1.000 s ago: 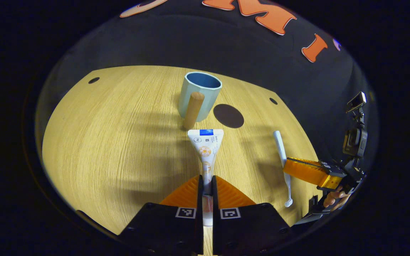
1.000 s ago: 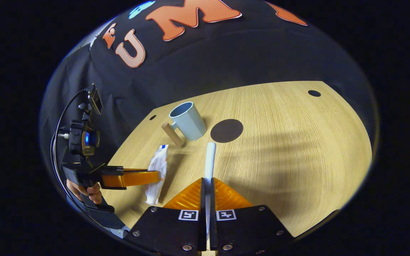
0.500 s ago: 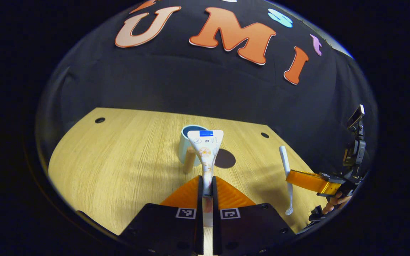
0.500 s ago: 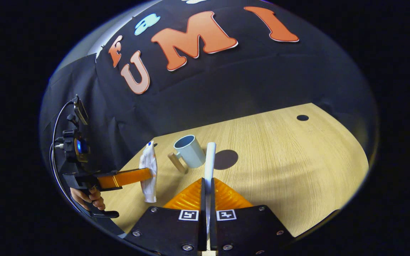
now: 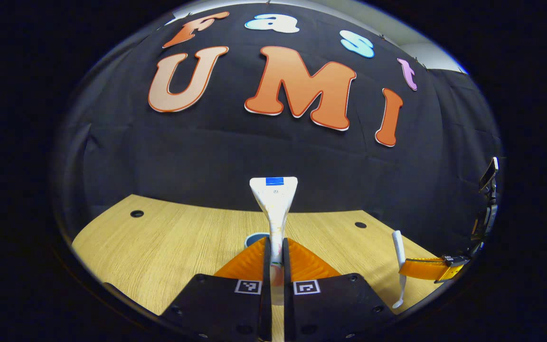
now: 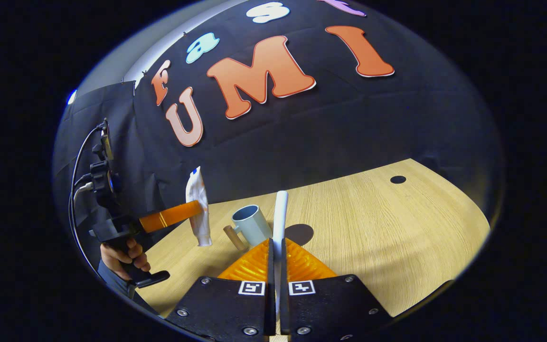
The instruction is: Put the toothbrush and toothpaste on the desktop into the cup, then pick up the cup and place it on the coaster on the desktop.
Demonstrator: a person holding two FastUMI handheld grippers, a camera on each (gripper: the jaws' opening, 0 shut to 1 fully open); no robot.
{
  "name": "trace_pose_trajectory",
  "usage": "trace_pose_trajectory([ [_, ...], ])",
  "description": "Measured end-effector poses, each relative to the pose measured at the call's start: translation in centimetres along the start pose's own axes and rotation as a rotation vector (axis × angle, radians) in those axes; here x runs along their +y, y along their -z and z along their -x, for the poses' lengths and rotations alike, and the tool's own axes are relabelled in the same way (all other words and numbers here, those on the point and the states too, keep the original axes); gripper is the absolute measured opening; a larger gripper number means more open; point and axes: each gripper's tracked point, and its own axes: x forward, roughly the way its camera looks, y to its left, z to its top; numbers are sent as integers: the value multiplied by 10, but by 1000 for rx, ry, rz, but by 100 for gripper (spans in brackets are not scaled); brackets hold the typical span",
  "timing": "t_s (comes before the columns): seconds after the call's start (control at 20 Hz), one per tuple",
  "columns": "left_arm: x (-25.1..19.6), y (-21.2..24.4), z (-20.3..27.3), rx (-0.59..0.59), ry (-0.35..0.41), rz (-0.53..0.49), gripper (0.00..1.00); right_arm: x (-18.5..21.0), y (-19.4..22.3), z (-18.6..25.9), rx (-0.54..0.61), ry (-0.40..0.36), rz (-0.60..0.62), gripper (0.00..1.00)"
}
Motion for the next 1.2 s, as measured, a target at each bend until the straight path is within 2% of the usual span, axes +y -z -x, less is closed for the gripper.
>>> trace_pose_trajectory([
  [0.15,7,-17,-25,-65,-24,-3,9,-1,1,-3,-2,0,-8,4],
  [0.35,17,-25,-63,-120,-27,41,10,-18,-10,-20,-16,25,-6,4],
  [0.6,26,-16,-103,-121,-21,66,9,-24,-27,-39,-58,45,1,4],
  [1.0,43,18,-121,-99,-13,122,10,5,-68,-82,-166,15,75,4],
  [1.2,49,39,-123,-63,-4,157,10,31,-95,-107,-253,-38,80,4],
])
